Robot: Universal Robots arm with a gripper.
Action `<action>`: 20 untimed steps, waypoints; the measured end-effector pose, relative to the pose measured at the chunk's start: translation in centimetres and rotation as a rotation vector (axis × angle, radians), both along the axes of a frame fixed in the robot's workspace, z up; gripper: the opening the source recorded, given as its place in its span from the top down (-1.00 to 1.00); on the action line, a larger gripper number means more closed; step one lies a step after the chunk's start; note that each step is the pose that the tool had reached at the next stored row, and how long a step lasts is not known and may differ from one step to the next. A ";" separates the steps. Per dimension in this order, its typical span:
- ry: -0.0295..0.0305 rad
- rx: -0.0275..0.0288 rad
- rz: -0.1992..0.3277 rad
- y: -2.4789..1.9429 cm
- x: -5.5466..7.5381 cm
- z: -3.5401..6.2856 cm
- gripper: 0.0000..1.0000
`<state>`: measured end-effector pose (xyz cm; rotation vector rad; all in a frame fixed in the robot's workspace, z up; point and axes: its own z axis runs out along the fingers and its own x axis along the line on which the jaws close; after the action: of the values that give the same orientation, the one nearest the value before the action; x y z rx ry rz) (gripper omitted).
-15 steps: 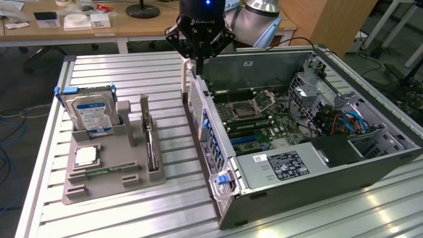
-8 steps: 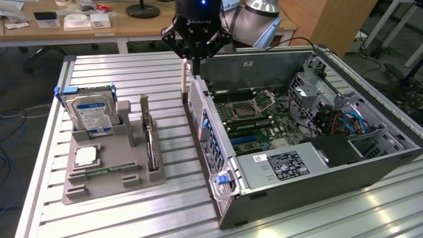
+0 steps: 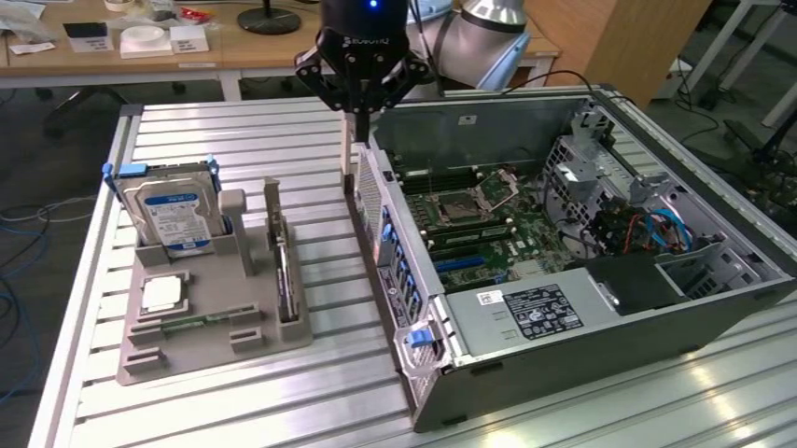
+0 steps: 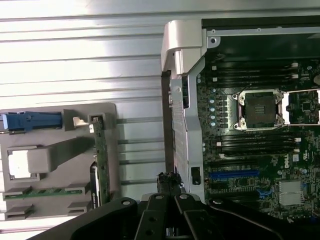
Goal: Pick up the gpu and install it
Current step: 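Reach for the gpu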
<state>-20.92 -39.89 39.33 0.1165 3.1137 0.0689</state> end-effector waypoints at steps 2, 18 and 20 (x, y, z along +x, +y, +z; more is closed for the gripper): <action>0.0000 0.0000 0.000 0.00 -0.2 0.00 0.80; 0.0039 0.0000 0.000 -0.02 -2.1 0.00 0.80; 0.0054 0.0000 0.000 -0.04 -2.4 0.00 0.80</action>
<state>-23.27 -39.93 39.33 0.1170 3.1191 0.0686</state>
